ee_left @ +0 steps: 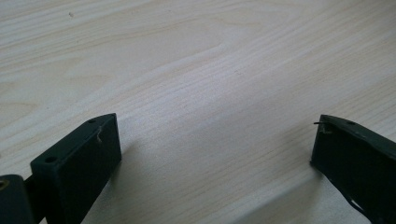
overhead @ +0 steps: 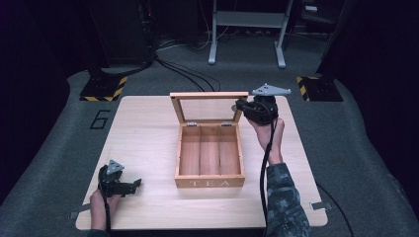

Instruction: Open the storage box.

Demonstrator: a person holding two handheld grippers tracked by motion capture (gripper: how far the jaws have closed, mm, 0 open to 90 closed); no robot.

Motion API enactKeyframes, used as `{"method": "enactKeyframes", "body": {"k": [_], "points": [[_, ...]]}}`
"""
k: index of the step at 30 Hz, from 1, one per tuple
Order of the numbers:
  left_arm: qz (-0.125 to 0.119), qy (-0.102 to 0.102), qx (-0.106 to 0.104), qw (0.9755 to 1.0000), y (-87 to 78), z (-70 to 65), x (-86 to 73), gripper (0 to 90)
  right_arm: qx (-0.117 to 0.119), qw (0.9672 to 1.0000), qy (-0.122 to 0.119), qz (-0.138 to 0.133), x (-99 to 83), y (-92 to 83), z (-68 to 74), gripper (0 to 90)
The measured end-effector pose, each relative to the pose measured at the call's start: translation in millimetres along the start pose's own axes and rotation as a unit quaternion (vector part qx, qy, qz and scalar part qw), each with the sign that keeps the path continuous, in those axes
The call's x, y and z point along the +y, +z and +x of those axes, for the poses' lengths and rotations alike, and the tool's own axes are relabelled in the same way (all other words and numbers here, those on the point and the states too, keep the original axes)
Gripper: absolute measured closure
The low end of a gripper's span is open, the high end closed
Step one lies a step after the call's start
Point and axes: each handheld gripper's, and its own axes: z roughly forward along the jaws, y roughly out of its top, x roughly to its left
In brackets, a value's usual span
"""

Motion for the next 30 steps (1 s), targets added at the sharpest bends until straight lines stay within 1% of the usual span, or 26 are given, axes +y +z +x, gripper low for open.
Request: {"method": "enactKeyframes", "body": {"k": [4,9,18,30], "points": [[0.000,0.000,0.000,1.0000,0.0,0.0,0.0,1.3,-0.001,1.0000,0.003,0.001,0.7,0.5,0.1,83.7],[0.000,0.000,0.000,1.0000,0.0,0.0,0.0,1.3,0.001,1.0000,0.001,0.000,0.6,0.8,-0.4,83.7],[0.000,0.000,0.000,1.0000,0.0,-0.1,-0.1,1.3,0.001,1.0000,0.005,0.000,0.2,0.3,0.1,83.7],[0.000,0.000,0.000,1.0000,0.0,-0.2,-0.1,1.3,0.000,1.0000,0.003,-0.002,0.4,-0.2,0.5,83.8]]}}
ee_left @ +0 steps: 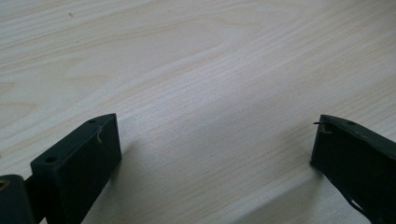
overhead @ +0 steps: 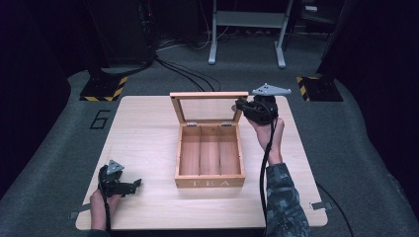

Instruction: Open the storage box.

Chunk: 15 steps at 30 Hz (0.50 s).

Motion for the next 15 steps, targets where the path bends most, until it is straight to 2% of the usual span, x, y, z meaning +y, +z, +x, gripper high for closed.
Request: {"method": "enactKeyframes", "body": {"k": [15], "points": [[0.000,0.000,0.000,1.0000,0.0,0.0,0.0,1.3,0.002,1.0000,-0.001,0.001,-0.1,-0.4,-0.3,83.9]]}}
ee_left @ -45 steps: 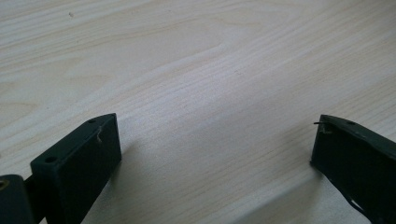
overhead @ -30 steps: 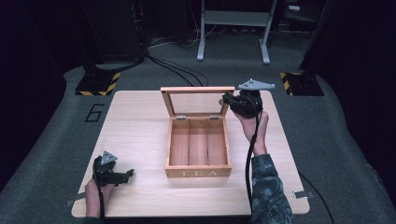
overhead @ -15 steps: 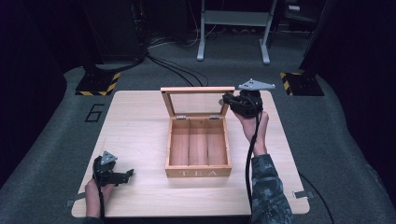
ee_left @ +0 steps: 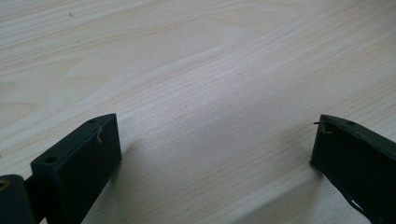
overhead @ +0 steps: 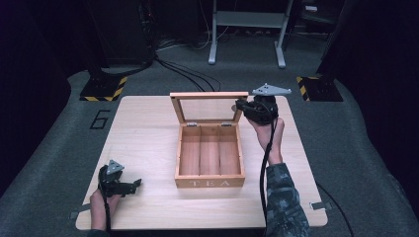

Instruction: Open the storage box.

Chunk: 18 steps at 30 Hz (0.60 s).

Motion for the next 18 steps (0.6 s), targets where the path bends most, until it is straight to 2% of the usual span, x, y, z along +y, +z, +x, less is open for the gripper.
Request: {"method": "enactKeyframes", "body": {"k": [18], "points": [[0.000,0.000,0.000,1.0000,0.0,0.1,0.0,1.3,0.000,1.0000,0.000,0.001,0.1,-0.1,0.1,84.3]]}}
